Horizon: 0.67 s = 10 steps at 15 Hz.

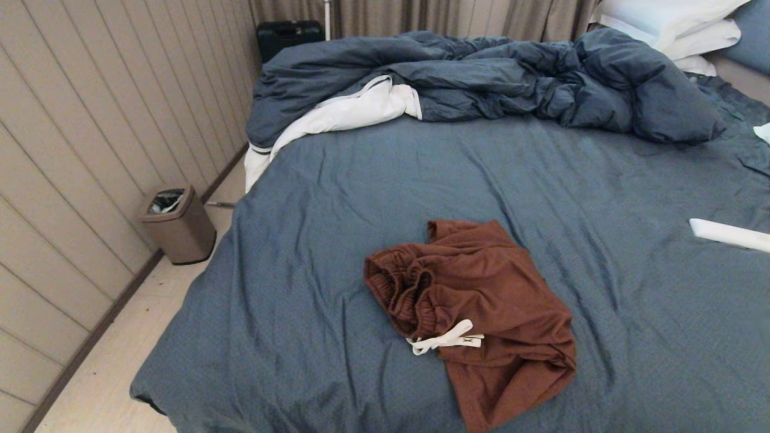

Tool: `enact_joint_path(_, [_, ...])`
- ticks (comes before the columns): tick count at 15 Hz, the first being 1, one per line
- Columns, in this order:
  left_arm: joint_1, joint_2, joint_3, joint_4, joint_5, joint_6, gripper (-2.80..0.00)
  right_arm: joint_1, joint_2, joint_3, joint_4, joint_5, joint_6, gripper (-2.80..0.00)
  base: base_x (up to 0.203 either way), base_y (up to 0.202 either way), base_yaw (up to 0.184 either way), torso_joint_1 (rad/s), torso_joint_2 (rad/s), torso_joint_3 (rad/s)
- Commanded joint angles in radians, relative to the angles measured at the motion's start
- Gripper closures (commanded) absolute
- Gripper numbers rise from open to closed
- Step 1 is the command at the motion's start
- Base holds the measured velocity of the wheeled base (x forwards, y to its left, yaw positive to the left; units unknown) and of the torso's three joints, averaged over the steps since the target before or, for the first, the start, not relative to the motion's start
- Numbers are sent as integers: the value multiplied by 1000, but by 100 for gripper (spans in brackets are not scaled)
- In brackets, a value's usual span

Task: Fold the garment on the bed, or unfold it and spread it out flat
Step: Unford the brown shorts

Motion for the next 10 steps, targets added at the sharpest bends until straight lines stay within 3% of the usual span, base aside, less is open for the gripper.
enact_joint_path(1, [0,1,0,-1,0,0,0,0,4,-10,22,0,-9,0,0,0,0,0,0,0])
enact_joint_path(4, [0,1,0,0,0,0,0,1,110,-197,71,3,-16,0,0,0,0,0,0,0])
enact_joint_path(10, [-1,1,0,0,0,0,0,28,693,-788,70,5,-17,0,0,0,0,0,0,0])
